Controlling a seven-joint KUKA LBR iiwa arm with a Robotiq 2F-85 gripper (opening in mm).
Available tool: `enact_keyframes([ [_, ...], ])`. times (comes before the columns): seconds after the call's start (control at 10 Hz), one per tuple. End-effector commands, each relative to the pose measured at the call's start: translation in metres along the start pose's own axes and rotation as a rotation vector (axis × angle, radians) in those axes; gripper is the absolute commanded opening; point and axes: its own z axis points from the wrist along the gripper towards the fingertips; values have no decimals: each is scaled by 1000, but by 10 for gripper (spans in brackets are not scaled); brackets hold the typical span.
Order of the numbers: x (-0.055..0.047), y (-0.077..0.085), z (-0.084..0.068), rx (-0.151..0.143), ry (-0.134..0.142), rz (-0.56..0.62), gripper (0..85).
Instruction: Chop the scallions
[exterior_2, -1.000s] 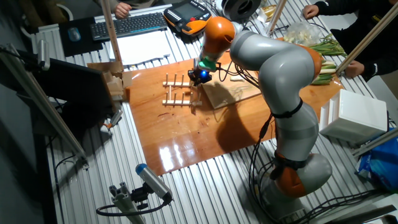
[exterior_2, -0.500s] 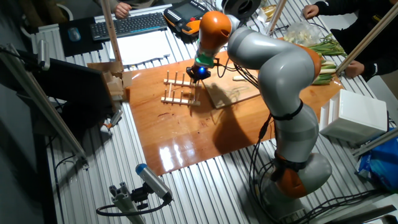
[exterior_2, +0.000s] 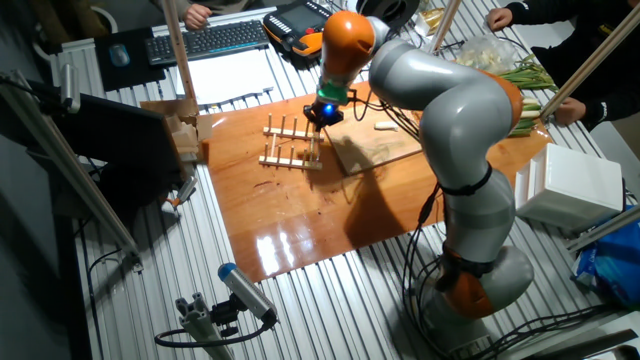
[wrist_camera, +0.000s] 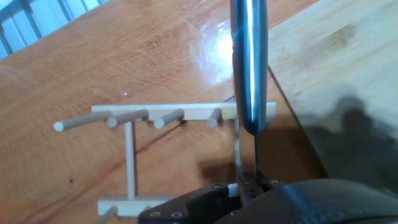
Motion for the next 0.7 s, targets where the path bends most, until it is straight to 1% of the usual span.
enact_keyframes([
  [0.0,0,-4,-5,-11,14,3,0],
  [0.1,1,-8,-10,-23,24,5,0],
  [0.3,-2,-18,-20,-75,69,19,0],
  [0.4,-3,-21,-23,-77,69,13,0],
  [0.5,-4,-23,-25,-88,74,15,0],
  [0.6,-4,-26,-27,-129,100,34,0],
])
